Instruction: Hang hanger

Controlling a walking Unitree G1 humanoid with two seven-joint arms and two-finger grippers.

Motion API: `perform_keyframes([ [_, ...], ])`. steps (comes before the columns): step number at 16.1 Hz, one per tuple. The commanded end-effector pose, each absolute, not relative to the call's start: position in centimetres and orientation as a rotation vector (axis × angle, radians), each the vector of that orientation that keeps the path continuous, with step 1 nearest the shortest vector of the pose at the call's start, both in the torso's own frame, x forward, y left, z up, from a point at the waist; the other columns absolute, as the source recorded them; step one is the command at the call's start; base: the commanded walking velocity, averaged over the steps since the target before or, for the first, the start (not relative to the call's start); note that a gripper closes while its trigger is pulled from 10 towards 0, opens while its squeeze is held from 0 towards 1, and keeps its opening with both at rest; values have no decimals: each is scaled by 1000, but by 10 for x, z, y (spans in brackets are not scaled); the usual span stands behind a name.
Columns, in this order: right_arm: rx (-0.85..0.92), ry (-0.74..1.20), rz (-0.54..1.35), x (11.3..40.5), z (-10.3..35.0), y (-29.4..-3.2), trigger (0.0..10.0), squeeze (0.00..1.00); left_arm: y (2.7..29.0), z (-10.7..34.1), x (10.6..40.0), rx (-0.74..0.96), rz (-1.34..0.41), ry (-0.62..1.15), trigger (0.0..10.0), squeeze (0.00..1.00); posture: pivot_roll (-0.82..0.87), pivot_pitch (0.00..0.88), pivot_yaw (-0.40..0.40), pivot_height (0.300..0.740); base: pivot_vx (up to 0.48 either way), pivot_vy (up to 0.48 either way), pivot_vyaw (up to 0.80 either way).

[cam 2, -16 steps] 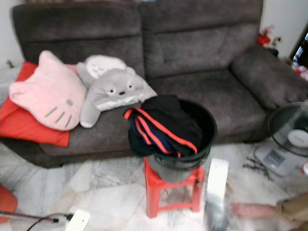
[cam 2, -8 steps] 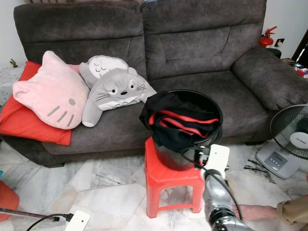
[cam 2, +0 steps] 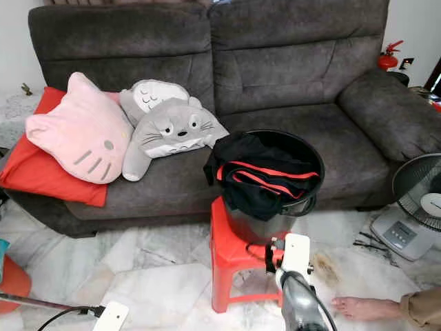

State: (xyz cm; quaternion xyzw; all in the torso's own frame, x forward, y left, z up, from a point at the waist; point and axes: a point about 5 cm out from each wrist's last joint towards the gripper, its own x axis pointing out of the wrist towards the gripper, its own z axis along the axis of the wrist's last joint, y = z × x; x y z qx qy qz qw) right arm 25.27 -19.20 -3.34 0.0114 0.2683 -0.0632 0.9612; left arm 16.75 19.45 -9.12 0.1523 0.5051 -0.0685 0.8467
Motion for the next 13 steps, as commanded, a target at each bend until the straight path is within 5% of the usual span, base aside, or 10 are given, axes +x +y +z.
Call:
perform_keyframes([
  [1,-3,457,-111,255,-26,-193,10000,0,198,-92,166,331,-147,1077,10000,0,14,0,52,740,0,0,0],
  [9,-154,166,-117,178,10,-203,10000,0,198,-91,166,348,-166,1078,10000,0,-21,0,51,740,0,0,0],
  [13,-359,1,-151,183,76,-215,10000,0,199,-91,166,352,-168,1077,10000,0,-31,0,55,740,0,0,0],
])
